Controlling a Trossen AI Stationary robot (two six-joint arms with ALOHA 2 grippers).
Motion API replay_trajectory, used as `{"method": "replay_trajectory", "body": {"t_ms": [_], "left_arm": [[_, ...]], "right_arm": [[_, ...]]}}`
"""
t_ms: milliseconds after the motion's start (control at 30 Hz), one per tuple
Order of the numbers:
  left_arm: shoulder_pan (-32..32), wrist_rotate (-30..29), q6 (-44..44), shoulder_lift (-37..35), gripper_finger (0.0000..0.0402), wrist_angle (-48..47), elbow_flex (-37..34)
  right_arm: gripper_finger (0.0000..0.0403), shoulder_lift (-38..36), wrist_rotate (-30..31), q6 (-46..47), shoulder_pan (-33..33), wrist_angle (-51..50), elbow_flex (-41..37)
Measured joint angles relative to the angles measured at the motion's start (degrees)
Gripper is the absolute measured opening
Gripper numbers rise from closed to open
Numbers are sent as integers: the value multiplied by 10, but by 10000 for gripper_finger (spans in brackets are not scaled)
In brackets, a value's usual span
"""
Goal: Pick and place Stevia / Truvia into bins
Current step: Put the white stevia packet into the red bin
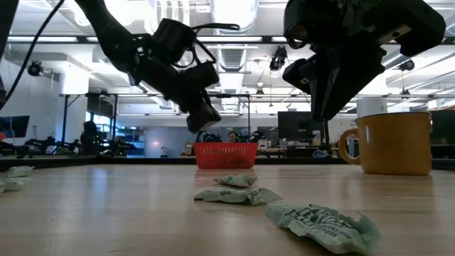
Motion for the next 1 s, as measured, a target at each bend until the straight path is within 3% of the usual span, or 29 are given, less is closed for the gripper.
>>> {"method": "replay_trajectory", "body": {"t_ms": [333, 667, 900, 1000], "left_arm": [[0, 17, 0, 22, 21, 0, 12], [-1, 23, 0, 19, 131, -1, 15], [-38, -69, 0, -41, 161, -77, 13], [-66, -82, -2, -86, 162, -129, 11]], "right_arm": [[68, 0, 0, -3, 0, 4, 0], [68, 4, 0, -8, 0, 38, -2], [68, 4, -4, -79, 1, 166, -32], [68, 5, -6, -104, 2, 205, -45]]}}
